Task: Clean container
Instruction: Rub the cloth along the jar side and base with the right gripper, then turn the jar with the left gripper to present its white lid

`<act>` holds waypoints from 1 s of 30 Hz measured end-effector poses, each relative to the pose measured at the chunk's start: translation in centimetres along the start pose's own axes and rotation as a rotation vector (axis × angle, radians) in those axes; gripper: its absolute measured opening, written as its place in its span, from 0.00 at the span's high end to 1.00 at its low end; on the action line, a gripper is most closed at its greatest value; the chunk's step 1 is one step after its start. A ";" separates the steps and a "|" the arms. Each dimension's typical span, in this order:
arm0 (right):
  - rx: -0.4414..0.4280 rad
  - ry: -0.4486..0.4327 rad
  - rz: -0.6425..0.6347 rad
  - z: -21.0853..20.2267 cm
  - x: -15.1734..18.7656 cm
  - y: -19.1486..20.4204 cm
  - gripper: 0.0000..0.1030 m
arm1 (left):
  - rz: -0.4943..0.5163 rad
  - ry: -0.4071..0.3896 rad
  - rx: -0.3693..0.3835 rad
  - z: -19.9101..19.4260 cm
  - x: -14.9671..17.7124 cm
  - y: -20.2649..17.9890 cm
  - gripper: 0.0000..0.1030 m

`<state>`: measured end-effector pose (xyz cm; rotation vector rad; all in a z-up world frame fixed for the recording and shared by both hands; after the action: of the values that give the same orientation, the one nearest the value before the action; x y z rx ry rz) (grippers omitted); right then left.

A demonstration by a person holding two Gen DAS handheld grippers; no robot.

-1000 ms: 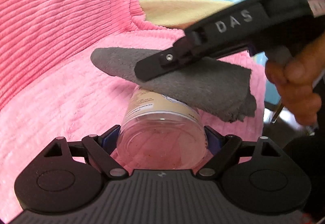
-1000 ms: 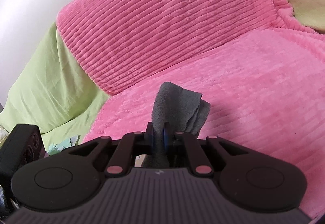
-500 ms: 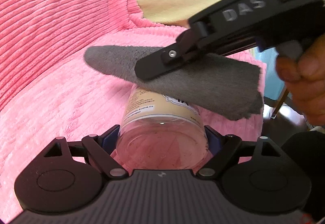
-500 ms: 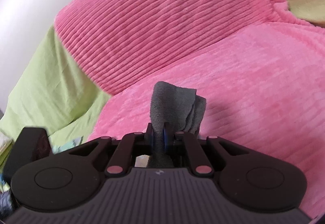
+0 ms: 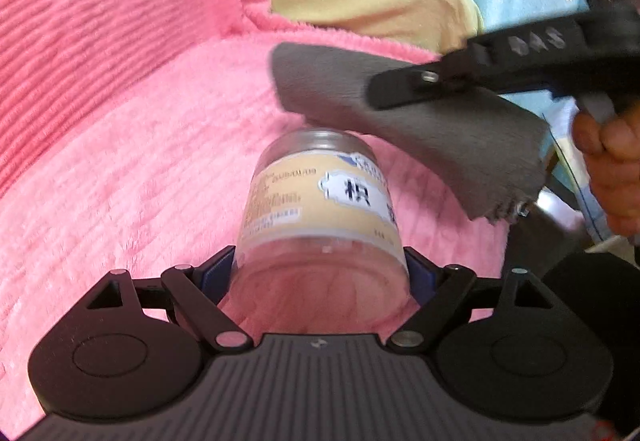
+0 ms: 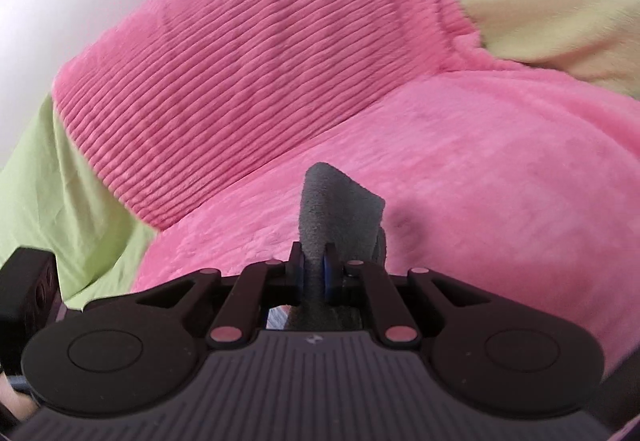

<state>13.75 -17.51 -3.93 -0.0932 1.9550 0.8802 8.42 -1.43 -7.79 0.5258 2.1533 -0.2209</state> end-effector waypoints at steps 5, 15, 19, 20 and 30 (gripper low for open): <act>0.053 -0.026 0.095 -1.8 1.5 -2.0 0.93 | 0.028 0.068 0.077 -0.2 -2.4 1.1 0.14; 0.094 -0.056 0.189 -3.6 2.1 -5.4 0.93 | 0.187 0.302 0.172 5.7 -6.9 1.2 0.11; 0.092 -0.056 0.199 -3.7 2.3 -5.5 0.93 | 0.250 0.404 0.178 8.1 -7.6 0.8 0.11; 0.092 -0.056 0.202 -3.7 2.4 -5.5 0.93 | 0.268 0.432 0.183 8.7 -7.6 0.8 0.11; 0.087 -0.053 0.195 -3.9 2.3 -5.2 0.93 | 0.494 0.436 0.130 8.0 -6.5 0.1 0.16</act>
<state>11.69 -23.11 -7.49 0.1727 1.9728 0.9116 17.69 -5.97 -7.36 1.2531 2.3443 0.0352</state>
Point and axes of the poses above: each gripper's, at about its wrist camera, not at the fingertips, and z roughly the way its jaws point, y to its left, x to its underside, the point moved 4 cm from there along z, roughly the way its jaws point, and after that the axes turned 11 degrees about -y, right-handed, at the moved point
